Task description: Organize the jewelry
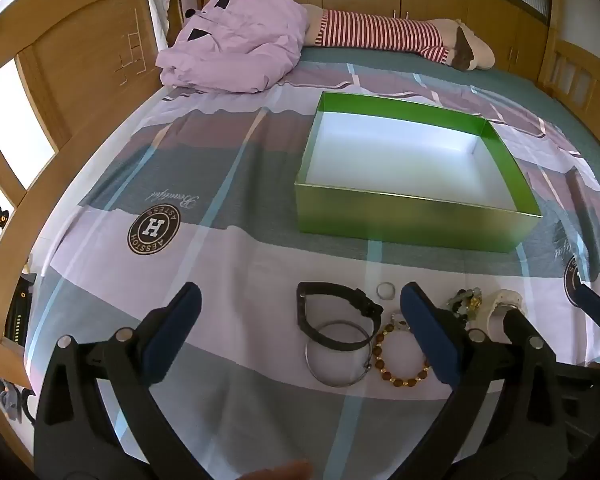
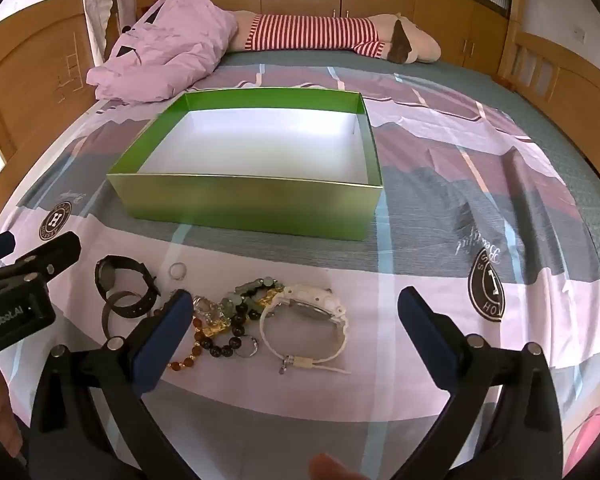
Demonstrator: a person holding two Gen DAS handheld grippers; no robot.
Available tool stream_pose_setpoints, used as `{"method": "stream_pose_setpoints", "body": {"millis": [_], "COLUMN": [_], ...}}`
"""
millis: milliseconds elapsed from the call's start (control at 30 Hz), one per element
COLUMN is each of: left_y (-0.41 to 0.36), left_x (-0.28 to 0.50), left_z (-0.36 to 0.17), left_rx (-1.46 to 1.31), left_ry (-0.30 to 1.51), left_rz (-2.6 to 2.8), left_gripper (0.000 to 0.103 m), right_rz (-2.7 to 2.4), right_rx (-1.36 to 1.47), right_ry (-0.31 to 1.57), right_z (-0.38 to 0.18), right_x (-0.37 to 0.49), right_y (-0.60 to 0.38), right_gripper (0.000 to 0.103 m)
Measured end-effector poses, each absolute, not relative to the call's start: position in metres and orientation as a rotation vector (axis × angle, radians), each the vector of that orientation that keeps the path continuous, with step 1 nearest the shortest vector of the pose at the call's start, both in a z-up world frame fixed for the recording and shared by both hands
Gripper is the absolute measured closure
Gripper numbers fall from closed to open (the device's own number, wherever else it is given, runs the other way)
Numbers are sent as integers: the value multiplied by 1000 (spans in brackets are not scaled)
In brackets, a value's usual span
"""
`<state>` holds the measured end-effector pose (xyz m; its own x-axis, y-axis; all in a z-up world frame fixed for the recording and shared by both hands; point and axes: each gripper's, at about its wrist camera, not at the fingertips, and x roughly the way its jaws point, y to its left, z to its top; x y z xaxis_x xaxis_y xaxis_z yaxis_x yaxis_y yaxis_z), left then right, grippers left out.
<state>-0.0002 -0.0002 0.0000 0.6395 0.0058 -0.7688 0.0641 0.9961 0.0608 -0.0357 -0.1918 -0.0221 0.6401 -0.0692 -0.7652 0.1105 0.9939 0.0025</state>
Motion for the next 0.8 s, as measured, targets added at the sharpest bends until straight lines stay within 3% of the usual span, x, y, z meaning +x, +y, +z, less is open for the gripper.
{"method": "stream_pose_setpoints", "body": {"millis": [800], "left_y": [-1], "left_x": [1], "left_z": [-3], "left_rx": [91], "left_ry": [883], "left_rz": [-37], "left_gripper": [2], "right_rz": [-100], "right_rx": [49], "right_ry": [845], "right_z": [-15], "right_x": [-39], "right_y": [-194], "right_gripper": [1]}}
